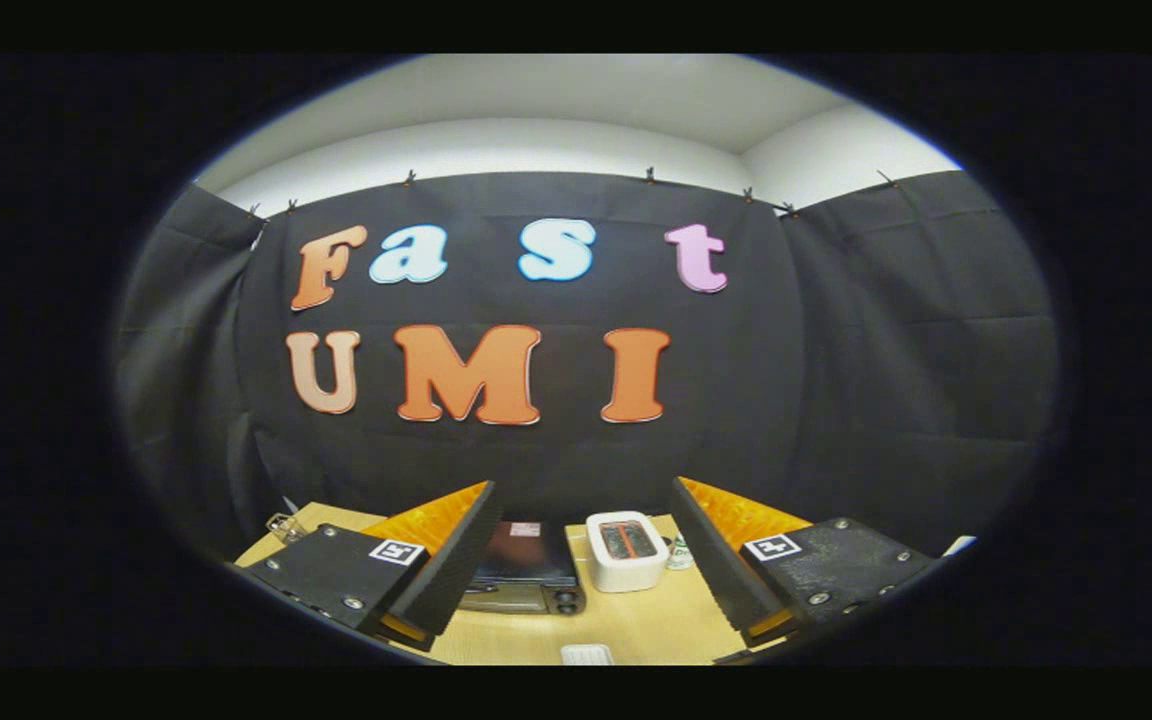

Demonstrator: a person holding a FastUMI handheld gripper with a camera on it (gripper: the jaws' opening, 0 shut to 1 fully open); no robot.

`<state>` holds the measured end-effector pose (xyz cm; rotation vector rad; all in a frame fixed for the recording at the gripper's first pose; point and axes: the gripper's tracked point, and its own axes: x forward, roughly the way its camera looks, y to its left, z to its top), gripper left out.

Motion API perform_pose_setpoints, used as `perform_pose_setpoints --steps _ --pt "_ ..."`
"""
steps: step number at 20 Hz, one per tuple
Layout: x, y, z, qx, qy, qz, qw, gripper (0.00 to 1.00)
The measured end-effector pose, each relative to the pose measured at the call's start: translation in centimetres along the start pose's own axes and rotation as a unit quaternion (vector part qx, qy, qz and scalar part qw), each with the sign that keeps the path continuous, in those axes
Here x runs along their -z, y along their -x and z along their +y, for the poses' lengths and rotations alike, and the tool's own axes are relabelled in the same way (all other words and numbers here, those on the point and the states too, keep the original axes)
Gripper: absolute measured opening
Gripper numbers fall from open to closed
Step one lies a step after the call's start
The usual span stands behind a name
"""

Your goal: Open the toaster oven, put the food inside, and close the toaster oven door.

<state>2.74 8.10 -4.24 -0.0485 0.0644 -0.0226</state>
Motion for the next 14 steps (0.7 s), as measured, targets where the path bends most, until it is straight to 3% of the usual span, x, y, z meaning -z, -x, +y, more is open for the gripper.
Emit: perform_pose_setpoints --steps 4,14 --pt "-0.3 1.6 -1.5 0.019 -0.015 -0.011 1.0 1.0" --pt "0.8 3.1 0.3 -0.007 -0.015 0.0 1.0 1.0"
